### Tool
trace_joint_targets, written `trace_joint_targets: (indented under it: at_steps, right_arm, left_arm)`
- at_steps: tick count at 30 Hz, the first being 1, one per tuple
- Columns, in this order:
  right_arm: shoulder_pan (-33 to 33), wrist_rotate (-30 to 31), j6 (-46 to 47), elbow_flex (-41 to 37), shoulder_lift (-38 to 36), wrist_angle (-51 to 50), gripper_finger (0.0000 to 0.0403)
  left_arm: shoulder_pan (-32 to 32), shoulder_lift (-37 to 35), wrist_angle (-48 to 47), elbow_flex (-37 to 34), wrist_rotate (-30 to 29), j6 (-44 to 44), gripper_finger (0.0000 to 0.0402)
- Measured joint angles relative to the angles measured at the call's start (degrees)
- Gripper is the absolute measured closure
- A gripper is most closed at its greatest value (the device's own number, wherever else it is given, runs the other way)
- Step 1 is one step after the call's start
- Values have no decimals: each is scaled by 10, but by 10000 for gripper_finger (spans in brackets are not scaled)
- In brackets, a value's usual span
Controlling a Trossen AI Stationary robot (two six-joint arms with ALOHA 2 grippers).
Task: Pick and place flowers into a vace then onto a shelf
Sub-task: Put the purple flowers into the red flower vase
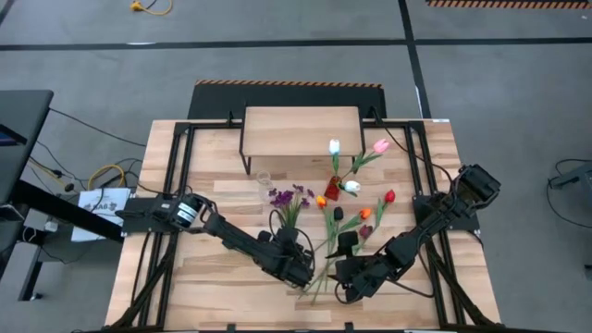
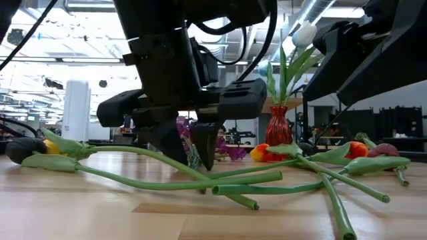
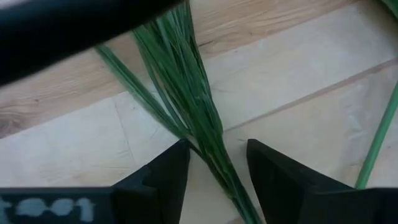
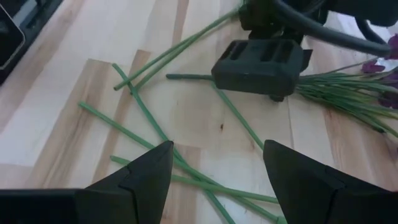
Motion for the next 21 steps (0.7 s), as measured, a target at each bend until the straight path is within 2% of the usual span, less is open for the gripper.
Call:
trace_joint_targets:
  at_steps: [3,8,9,13,21]
  right_arm:
    - [0,0,0,0,0,1,159]
    - [0,-1,0,0,0,3,159]
    - [0,-2,0,0,0,3,159]
    - [0,-2,0,0,0,3,159]
    - [0,-2,4,0,0,3,159]
  left_arm:
    - [-7,3,-4,-1,-19,0,277]
    - [-18,8,-60,28,-36,10,378]
    - [-19,9,-68,31,-35,11,388]
    - [-31,13,-130,55,-42,0,396]
    - [-56,11,-248,119,-91,-54,399]
